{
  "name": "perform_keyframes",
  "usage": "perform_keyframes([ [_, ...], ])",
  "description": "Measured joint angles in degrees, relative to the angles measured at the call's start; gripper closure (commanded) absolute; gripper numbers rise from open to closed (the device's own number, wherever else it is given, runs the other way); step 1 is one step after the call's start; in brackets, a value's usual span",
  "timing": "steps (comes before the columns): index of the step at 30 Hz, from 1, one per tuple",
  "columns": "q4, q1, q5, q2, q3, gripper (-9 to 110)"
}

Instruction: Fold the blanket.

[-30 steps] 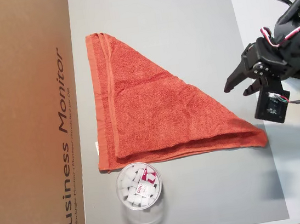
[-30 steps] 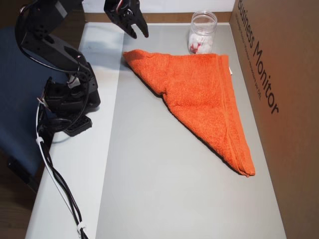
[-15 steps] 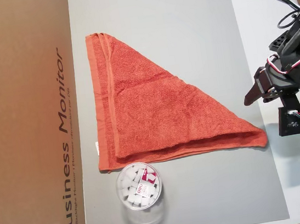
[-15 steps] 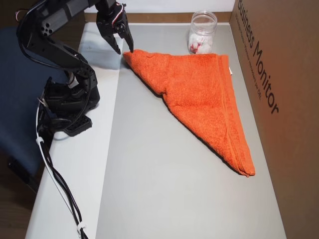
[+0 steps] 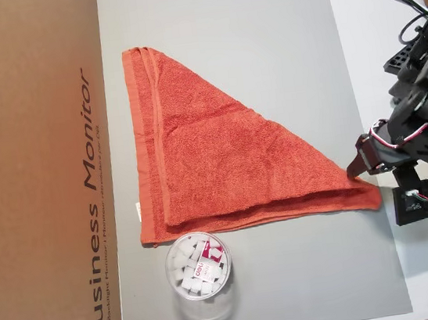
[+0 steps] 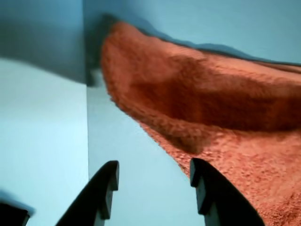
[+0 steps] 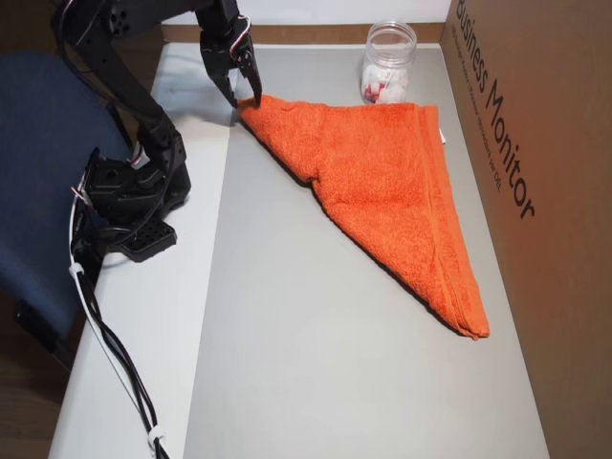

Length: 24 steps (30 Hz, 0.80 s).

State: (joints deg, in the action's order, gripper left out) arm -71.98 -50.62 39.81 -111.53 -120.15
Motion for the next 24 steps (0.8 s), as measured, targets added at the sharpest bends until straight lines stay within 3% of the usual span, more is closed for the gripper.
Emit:
perform_keyframes([
  [13,0.5,-3.6,0.1,3.5,0.0,87],
  [24,10.6,-3.3,0.1,11.3,0.1,87],
])
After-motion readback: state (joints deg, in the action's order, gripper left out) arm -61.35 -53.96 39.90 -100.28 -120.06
